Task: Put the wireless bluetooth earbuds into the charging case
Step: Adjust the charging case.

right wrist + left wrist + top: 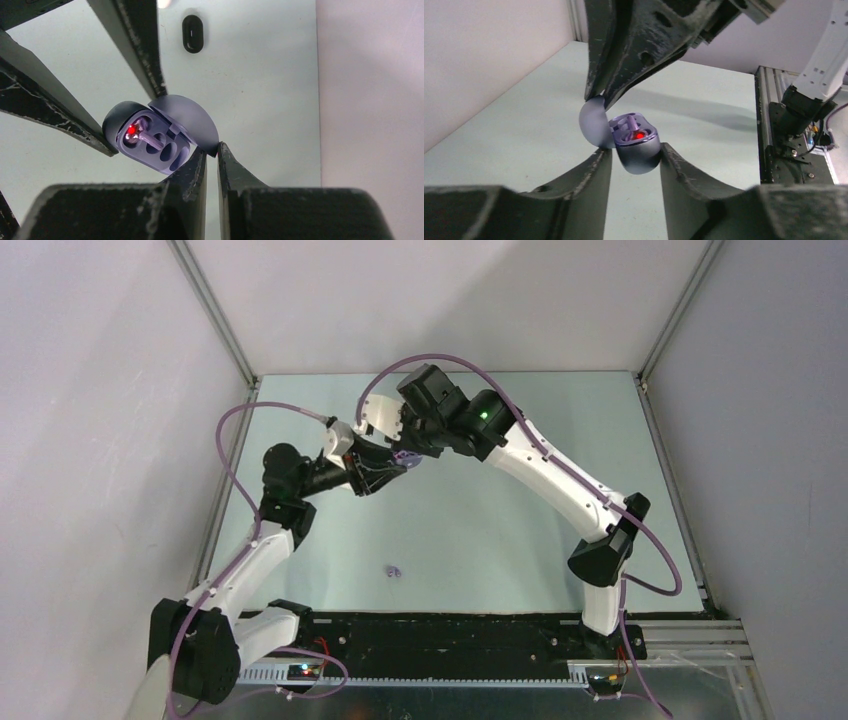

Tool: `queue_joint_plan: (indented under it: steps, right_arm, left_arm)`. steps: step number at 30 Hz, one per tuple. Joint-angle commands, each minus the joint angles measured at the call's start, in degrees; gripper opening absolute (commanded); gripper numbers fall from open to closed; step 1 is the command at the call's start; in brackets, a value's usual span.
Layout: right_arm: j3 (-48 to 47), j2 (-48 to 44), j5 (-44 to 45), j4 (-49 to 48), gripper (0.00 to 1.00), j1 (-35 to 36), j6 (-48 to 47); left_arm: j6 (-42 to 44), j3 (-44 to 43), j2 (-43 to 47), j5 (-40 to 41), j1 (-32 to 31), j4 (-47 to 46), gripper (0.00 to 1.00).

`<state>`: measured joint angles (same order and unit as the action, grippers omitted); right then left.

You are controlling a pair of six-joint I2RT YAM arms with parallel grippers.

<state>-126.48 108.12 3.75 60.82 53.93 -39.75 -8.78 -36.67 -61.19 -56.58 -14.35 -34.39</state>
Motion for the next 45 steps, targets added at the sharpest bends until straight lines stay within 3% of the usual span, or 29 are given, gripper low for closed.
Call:
queue_joint_plan:
  steps: [1, 3, 10, 19, 27, 40, 42, 45]
  right_arm:
    - [-2.31, -0.06, 0.89, -2.06, 0.0, 0.42, 0.67]
    - [-2.36, -0.07, 1.12, -2.12, 0.0, 0.54, 0.71]
    - [-2.37, -0.18, 1.23, -2.22, 0.0, 0.66, 1.63]
    - [-5.08, 1.07, 3.39, -0.82, 0.0, 1.19, 6.47]
    - [-5.37, 1.24, 6.6, -1.91, 0.0, 1.66, 6.19]
    - [-5.03, 0.9, 6.37, -1.76, 0.0, 2.13, 5.69]
    - [-4.81, 0.87, 6.56, -1.75, 0.0, 2.07, 5.78]
    - [-4.25, 0.56, 6.77, -1.86, 0.0, 1.88, 5.82]
  left_arm:
    - [3.09, -2.99, -0.3, 5.18, -0.03, 3.13, 0.49]
    - [2.99, -2.92, -0.3, 5.81, -0.03, 2.97, 0.51]
    - [0.22, -1.64, -0.3, 8.03, -0.04, -0.17, 0.43]
    - [-3.7, 0.17, -0.47, 11.5, -0.2, -3.91, 0.52]
    - [-4.44, 0.4, -0.42, 13.76, -0.79, -3.17, 0.53]
    - [-2.74, 0.13, -1.75, 10.07, -1.82, -4.19, 0.37]
    - [-2.92, 0.23, -2.03, 9.7, -1.82, -5.37, 0.32]
    - [-2.93, 0.58, -2.15, 8.86, -1.84, -7.47, 0.11]
